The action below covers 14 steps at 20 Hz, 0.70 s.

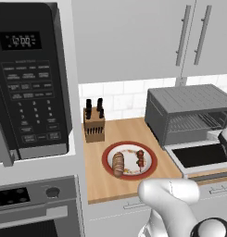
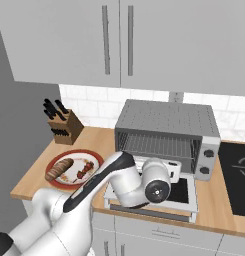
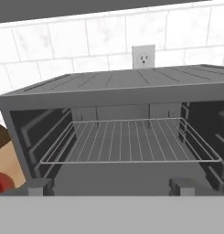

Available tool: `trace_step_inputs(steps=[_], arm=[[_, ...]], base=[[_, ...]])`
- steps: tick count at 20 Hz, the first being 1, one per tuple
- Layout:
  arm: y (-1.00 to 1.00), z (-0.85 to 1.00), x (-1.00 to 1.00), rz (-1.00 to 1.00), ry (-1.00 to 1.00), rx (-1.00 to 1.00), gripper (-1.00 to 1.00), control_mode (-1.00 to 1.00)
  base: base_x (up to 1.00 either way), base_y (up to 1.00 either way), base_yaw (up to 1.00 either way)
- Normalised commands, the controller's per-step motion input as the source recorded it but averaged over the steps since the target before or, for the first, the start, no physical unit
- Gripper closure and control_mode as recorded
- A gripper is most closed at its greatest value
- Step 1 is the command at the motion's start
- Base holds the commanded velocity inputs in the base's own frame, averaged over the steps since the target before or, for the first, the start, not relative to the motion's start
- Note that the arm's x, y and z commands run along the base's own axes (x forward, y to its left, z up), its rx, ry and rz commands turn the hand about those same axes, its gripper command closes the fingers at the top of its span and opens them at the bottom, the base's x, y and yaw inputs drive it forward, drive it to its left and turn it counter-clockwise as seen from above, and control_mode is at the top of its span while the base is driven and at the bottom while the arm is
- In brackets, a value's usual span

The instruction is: Pick up the kebab skewer and baguette bread, and place them inside the toaster oven. Close the toaster oven door and start by setting the timer.

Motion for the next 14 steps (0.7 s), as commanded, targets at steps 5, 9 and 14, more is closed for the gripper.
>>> trace_step_inputs(steps=[5,9,14], arm=[[-0.08,-0.02,0.63,0.0,0.0,0.0,-1.0,-1.0],[-0.12,-0.2,0.42,0.0,0.0,-0.06,-1.0,-1.0],[0.0,-0.26,0.3,0.0,0.0,-0.13,-1.0,-1.0]], base=[[0.0,0.0,0.0],[0.0,0.0,0.0],[0.0,0.0,0.0]])
